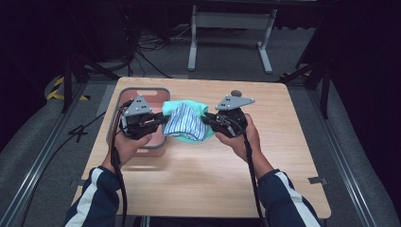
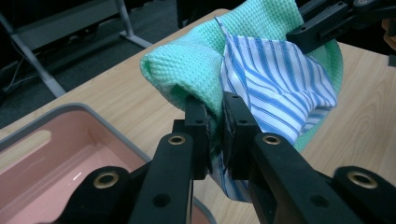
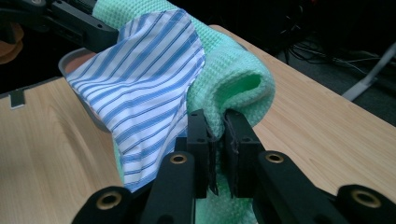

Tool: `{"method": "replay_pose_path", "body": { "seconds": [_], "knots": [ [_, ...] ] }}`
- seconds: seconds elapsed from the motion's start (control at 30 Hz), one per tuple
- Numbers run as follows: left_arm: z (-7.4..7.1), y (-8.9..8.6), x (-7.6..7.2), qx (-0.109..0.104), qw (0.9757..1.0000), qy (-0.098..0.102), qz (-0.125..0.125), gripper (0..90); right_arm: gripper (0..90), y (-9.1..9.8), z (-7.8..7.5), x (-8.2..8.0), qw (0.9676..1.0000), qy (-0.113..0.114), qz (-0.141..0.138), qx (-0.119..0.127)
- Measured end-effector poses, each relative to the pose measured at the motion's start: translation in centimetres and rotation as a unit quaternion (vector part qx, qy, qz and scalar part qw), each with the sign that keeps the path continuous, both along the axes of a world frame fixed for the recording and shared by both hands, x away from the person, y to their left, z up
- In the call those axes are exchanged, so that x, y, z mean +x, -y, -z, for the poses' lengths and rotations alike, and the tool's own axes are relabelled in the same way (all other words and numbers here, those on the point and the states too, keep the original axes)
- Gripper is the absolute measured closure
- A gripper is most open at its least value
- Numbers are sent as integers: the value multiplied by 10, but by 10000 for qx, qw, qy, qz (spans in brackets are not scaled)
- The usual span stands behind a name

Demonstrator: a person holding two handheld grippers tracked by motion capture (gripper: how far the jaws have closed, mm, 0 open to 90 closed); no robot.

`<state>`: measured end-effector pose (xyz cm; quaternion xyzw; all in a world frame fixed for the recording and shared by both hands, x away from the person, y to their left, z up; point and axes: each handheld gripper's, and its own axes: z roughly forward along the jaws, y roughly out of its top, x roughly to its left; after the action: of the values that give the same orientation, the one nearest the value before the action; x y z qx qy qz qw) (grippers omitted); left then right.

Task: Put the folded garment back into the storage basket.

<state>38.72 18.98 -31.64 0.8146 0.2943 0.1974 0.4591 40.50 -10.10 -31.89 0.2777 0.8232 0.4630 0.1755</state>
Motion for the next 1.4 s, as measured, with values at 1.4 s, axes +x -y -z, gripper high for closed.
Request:
{"method": "replay_pose_path", "body": {
  "seconds": [1.4],
  "knots": [
    [20,-89,-11,391,9892,-66,-1413,822,821,-134,12,34,9974,-118,-638,-324]
  ]
}}
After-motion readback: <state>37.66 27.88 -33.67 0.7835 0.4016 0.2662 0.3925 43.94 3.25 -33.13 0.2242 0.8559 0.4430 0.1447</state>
